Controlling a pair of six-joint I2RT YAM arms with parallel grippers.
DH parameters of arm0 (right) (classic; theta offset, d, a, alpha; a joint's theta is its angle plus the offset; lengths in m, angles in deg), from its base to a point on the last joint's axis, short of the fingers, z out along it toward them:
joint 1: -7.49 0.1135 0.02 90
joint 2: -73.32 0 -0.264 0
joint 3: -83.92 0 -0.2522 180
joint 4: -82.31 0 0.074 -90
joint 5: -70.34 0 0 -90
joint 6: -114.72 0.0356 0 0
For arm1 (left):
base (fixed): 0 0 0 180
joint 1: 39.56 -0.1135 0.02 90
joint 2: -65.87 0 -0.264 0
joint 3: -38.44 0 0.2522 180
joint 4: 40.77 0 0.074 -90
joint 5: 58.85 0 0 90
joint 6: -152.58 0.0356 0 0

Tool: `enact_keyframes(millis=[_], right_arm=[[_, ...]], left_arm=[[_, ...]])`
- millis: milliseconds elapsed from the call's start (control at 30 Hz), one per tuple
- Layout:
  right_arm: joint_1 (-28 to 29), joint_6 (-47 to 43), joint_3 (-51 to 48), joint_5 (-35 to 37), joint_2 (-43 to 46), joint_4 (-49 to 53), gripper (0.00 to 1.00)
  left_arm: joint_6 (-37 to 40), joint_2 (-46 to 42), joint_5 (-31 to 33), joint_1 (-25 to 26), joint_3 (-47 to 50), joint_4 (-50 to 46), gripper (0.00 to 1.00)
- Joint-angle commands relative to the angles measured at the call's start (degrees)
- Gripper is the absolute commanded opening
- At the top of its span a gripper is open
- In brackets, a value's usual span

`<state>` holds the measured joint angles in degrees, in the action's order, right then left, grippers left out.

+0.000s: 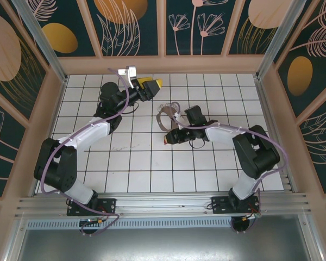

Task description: Put the keys on the keyring

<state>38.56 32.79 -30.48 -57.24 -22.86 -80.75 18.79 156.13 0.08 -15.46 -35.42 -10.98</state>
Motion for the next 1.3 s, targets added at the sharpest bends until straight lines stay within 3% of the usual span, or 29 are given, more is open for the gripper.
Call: enact_keyframes(millis=[0, 267, 500, 633, 800, 900, 1067, 1267], right_arm=[[-1.2, 0.8, -0.7, -5.0, 5.9, -1.8, 0.43], [-11.4, 1.9, -2.4, -3.4, 13.9, -1.3, 0.53], [-18.9, 2.7, -3.7, 5.9, 22.0, -1.0, 0.89], [-21.5, 3.6, -4.6, 15.1, 25.6, -2.3, 0.91], [-24.6, 7.3, -8.8, 28.3, 29.1, -8.8, 0.92], [-26.8, 9.5, -11.8, 33.6, 30.2, -12.8, 0.94], [-29.0, 11.9, -23.3, 44.0, 33.2, -28.8, 0.99], [-30.6, 8.5, -28.3, 51.9, 34.5, -33.3, 0.99]], left_arm=[[-0.7, 0.8, -1.3, -0.4, 0.0, 3.4, 0.99], [0.9, -1.1, -0.5, -0.4, 1.3, 3.1, 0.99], [9.4, -7.1, 6.6, -0.4, 3.6, -5.9, 0.99], [14.1, -12.6, 16.8, -0.5, 10.2, -7.0, 0.99], [22.2, -21.9, 34.4, -0.5, 24.8, 3.5, 0.99], [28.5, -26.5, 42.9, -0.6, 29.5, 3.6, 0.99], [33.6, -32.0, 47.6, -3.1, 33.7, 0.2, 0.99], [36.6, -36.7, 50.4, -8.3, 41.1, 0.9, 0.99]])
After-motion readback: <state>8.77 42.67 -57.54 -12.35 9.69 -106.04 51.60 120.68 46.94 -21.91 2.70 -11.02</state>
